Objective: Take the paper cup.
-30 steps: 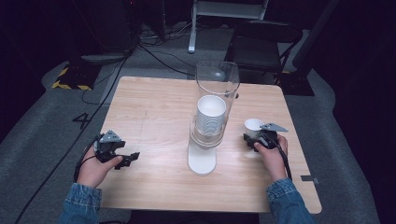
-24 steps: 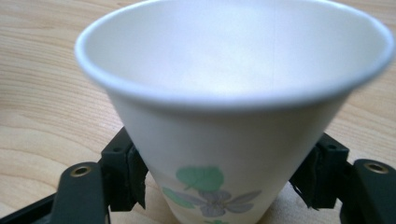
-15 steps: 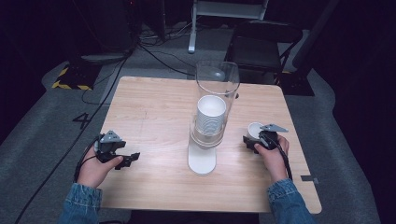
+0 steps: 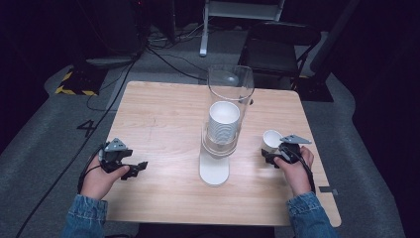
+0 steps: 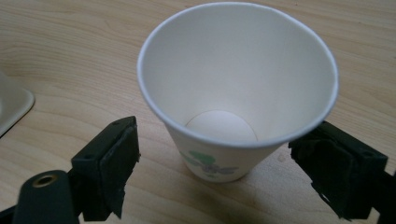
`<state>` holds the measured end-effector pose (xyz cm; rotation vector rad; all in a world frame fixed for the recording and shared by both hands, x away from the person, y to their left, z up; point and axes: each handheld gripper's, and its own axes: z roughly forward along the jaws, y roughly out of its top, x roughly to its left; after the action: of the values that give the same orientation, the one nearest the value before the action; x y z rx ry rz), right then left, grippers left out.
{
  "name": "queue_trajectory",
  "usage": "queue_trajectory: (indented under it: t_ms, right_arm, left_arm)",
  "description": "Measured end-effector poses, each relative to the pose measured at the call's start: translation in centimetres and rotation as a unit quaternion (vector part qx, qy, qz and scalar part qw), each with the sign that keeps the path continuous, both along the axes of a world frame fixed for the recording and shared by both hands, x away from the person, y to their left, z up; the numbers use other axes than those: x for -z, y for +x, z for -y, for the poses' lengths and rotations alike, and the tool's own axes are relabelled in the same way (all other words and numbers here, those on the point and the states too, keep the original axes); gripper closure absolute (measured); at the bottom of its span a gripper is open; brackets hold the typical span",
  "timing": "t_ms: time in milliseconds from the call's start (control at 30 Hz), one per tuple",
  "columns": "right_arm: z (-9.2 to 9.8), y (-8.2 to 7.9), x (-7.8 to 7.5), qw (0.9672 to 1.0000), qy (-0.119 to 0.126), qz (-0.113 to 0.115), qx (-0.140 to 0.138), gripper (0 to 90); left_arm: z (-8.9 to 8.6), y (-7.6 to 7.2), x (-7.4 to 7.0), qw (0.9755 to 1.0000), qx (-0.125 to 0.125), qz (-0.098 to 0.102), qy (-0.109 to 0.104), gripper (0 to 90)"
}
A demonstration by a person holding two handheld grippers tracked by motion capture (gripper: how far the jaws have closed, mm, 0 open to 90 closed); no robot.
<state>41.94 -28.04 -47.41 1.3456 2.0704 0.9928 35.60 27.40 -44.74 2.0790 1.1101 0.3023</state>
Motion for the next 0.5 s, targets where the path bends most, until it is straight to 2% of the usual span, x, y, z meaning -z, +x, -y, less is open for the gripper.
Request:
queue_trajectory:
  t_ms: [100,133,267,400,500]
  right_arm:
    - [0.3,-0.8,-0.5,1.0000,0.001,0.006,-0.007,16.1]
    - [0.5,-1.2,-0.9,0.9999,0.004,0.009,-0.010,16.1]
    - [0.9,-2.6,-2.1,0.9994,0.015,0.025,-0.017,16.2]
    - [1.2,-4.0,-2.7,0.9987,0.028,0.030,-0.028,16.3]
    - [1.4,-5.2,-2.9,0.9983,0.029,0.031,-0.041,16.9]
  left_arm:
    - [0.1,-0.2,-0.1,1.0000,-0.003,0.001,-0.001,21.2]
    - [0.1,-0.3,-0.1,1.0000,0.001,0.003,0.004,21.2]
    - [0.6,-0.7,-0.1,0.9999,0.010,0.003,-0.001,21.3]
    - [0.9,-1.3,0.0,0.9998,0.017,0.007,0.006,22.1]
    - [0.5,-2.5,0.3,0.9995,0.019,0.018,0.015,22.9]
